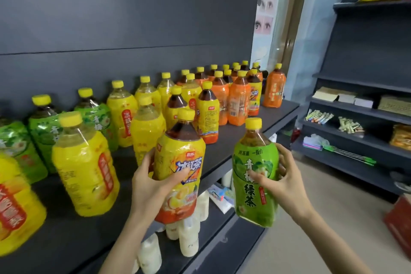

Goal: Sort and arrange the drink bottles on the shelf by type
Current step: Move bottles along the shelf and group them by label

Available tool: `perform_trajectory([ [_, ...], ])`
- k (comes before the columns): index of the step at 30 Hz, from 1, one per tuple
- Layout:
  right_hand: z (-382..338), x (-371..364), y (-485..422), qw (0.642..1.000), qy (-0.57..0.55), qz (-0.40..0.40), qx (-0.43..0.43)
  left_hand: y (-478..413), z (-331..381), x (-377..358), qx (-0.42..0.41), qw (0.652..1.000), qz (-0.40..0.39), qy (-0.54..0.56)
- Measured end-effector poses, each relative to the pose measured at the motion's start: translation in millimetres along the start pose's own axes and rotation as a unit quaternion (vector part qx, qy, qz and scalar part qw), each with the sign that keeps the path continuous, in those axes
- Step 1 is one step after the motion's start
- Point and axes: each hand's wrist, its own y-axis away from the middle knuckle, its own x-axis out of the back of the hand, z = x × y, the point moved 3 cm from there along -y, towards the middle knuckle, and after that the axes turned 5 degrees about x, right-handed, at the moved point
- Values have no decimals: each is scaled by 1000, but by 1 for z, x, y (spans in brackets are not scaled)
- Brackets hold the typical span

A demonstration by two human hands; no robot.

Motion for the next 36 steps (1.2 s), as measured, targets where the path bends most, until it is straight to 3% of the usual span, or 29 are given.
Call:
perform_trajectory([
  [11,56,109,-92,997,-7,-79,21,-10,-11,-134,24,995,97,28],
  [17,84,134,-133,994,-31,-104,16,-27,-22,-166,42,988,144,22],
  [23,102,117,-190,991,-56,-116,33,-66,-18,-166,12,978,207,-2],
  [36,140,7,-276,974,-131,-171,75,-129,-55,-170,-44,947,313,-59],
])
